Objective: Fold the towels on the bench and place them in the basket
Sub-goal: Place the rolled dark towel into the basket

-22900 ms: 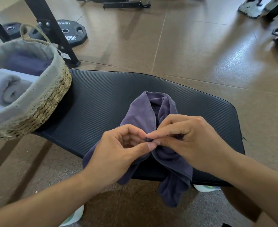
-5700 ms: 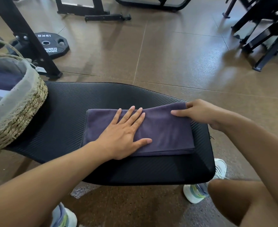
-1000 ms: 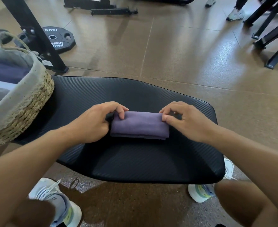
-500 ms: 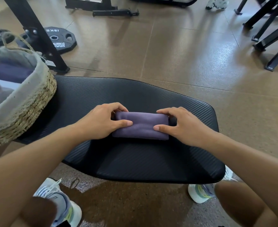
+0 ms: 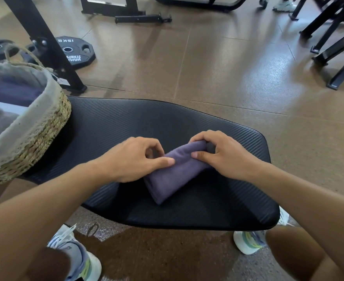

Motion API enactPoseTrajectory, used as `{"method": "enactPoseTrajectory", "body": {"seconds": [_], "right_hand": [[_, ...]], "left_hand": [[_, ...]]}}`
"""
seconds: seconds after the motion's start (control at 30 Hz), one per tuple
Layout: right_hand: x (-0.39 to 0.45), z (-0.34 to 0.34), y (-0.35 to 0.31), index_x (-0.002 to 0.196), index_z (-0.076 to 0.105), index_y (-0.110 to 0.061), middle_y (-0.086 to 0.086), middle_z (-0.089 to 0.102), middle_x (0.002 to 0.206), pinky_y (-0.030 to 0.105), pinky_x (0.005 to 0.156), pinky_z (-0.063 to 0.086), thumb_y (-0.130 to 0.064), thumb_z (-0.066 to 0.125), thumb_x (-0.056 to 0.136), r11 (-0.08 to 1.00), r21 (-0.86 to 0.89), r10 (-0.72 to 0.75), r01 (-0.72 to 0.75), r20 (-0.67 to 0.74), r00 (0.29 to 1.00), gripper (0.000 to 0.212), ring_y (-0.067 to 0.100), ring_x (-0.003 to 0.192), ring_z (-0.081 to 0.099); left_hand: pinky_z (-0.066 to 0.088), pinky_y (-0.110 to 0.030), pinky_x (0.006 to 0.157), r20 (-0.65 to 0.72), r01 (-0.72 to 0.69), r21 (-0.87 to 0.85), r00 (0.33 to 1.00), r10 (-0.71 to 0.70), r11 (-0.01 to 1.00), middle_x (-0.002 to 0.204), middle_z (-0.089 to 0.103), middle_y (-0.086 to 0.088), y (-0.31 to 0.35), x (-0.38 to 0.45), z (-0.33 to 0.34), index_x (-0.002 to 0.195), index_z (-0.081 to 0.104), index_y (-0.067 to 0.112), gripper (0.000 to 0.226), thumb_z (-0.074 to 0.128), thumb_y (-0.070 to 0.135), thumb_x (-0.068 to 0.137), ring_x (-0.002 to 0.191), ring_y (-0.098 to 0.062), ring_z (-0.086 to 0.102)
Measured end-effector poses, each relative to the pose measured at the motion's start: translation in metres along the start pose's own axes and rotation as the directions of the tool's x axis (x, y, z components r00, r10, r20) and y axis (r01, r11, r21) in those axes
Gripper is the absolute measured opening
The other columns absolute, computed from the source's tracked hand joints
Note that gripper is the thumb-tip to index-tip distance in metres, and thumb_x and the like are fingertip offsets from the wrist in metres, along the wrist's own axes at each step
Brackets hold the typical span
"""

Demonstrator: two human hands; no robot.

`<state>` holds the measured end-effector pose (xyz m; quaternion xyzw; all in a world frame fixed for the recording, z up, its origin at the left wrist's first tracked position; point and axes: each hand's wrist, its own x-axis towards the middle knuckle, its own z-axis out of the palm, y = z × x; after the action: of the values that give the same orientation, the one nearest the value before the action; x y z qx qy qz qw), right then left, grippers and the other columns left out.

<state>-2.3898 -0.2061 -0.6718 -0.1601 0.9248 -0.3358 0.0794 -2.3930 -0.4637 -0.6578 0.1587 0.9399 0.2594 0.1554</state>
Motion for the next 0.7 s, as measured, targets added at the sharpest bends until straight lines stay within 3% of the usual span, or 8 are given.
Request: {"method": "enactPoseTrajectory", "body": {"seconds": [0.1, 0.23, 0.3, 0.4, 0.47, 0.57, 0.63, 0.7], "right_hand": [[-0.002, 0.002, -0.017, 0.104, 0.066, -0.027, -0.015, 0.069, 0.103, 0.027, 0.093, 0.05, -0.01, 0.077, 0.086, 0.971, 0.203, -0.129, 0.127, -0.004, 0.992, 0.027, 0.009, 0.102, 0.065], [-0.003, 0.011, -0.037, 0.117, 0.065, -0.028, -0.017, 0.069, 0.112, 0.028, 0.096, 0.052, -0.012, 0.083, 0.081, 0.944, 0.269, -0.147, 0.189, -0.166, 0.975, 0.044, 0.008, 0.109, 0.066], [0.0, 0.013, -0.043, 0.129, 0.061, -0.033, -0.017, 0.066, 0.124, 0.031, 0.1, 0.053, -0.021, 0.086, 0.079, 0.924, 0.365, -0.032, 0.116, -0.23, 0.973, 0.057, 0.004, 0.115, 0.064], [0.004, 0.02, -0.057, 0.142, 0.052, -0.04, -0.017, 0.061, 0.137, 0.034, 0.106, 0.051, -0.039, 0.083, 0.08, 0.87, 0.493, 0.078, -0.003, -0.133, 0.988, 0.07, 0.0, 0.122, 0.06], [0.01, 0.029, -0.069, 0.143, 0.052, -0.04, -0.019, 0.062, 0.136, 0.036, 0.105, 0.052, -0.039, 0.077, 0.086, 0.846, 0.533, 0.07, -0.01, -0.092, 0.993, 0.062, -0.001, 0.121, 0.061], [0.024, 0.037, -0.09, 0.142, 0.055, -0.037, -0.021, 0.067, 0.128, 0.038, 0.104, 0.053, -0.032, 0.067, 0.096, 0.831, 0.555, 0.003, 0.043, -0.083, 0.997, 0.048, -0.001, 0.119, 0.063], [0.035, 0.04, -0.106, 0.142, 0.055, -0.037, -0.022, 0.068, 0.128, 0.037, 0.104, 0.052, -0.03, 0.063, 0.1, 0.826, 0.558, -0.059, 0.081, -0.058, 0.997, 0.043, 0.0, 0.121, 0.062], [0.047, 0.042, -0.124, 0.136, 0.058, -0.04, -0.023, 0.07, 0.124, 0.029, 0.1, 0.053, -0.026, 0.061, 0.101, 0.81, 0.573, -0.122, 0.122, -0.038, 0.992, 0.038, -0.001, 0.118, 0.063]], "left_hand": [[0.05, -0.032, 0.07, 0.082, 0.006, -0.037, 0.997, -0.003, 0.999, 0.078, 0.066, 0.019, 0.014, -0.013, 0.009, 0.099, 0.064, 0.042, 0.06, 0.047, 0.091, 0.069, 0.074, 0.001, 0.06], [0.056, -0.038, 0.077, -0.014, -0.004, -0.231, 1.0, 0.001, 0.973, 0.092, 0.071, 0.013, 0.02, -0.021, 0.016, 0.1, 0.065, 0.033, 0.044, 0.07, 0.068, 0.074, 0.084, -0.002, 0.065], [0.057, -0.027, 0.076, -0.127, 0.033, -0.457, 0.987, -0.102, 0.889, 0.097, 0.074, 0.012, 0.021, -0.024, 0.014, 0.108, 0.068, 0.029, 0.035, 0.081, 0.045, 0.08, 0.088, 0.001, 0.068], [0.058, -0.022, 0.072, -0.26, 0.0, -0.737, 0.923, -0.283, 0.676, 0.099, 0.078, 0.009, 0.023, -0.03, 0.009, 0.115, 0.07, 0.024, 0.041, 0.086, 0.027, 0.077, 0.092, -0.003, 0.073], [0.057, -0.02, 0.065, -0.283, -0.022, -0.818, 0.885, -0.369, 0.575, 0.095, 0.078, 0.005, 0.019, -0.034, 0.002, 0.112, 0.071, 0.02, 0.039, 0.087, 0.023, 0.077, 0.089, -0.006, 0.074], [0.062, -0.036, 0.07, -0.229, -0.056, -0.918, 0.882, -0.412, 0.392, 0.101, 0.078, -0.004, 0.011, -0.043, -0.014, 0.115, 0.069, 0.016, 0.032, 0.079, 0.024, 0.085, 0.096, -0.02, 0.075], [0.063, -0.04, 0.073, -0.249, -0.091, -0.934, 0.861, -0.444, 0.347, 0.104, 0.078, -0.003, 0.004, -0.049, -0.027, 0.116, 0.07, 0.018, 0.029, 0.073, 0.031, 0.09, 0.097, -0.021, 0.075], [0.063, -0.038, 0.076, -0.339, -0.164, -0.916, 0.805, -0.487, 0.366, 0.102, 0.078, -0.001, -0.006, -0.054, -0.04, 0.114, 0.072, 0.019, 0.025, 0.069, 0.032, 0.093, 0.097, -0.019, 0.075]]}}
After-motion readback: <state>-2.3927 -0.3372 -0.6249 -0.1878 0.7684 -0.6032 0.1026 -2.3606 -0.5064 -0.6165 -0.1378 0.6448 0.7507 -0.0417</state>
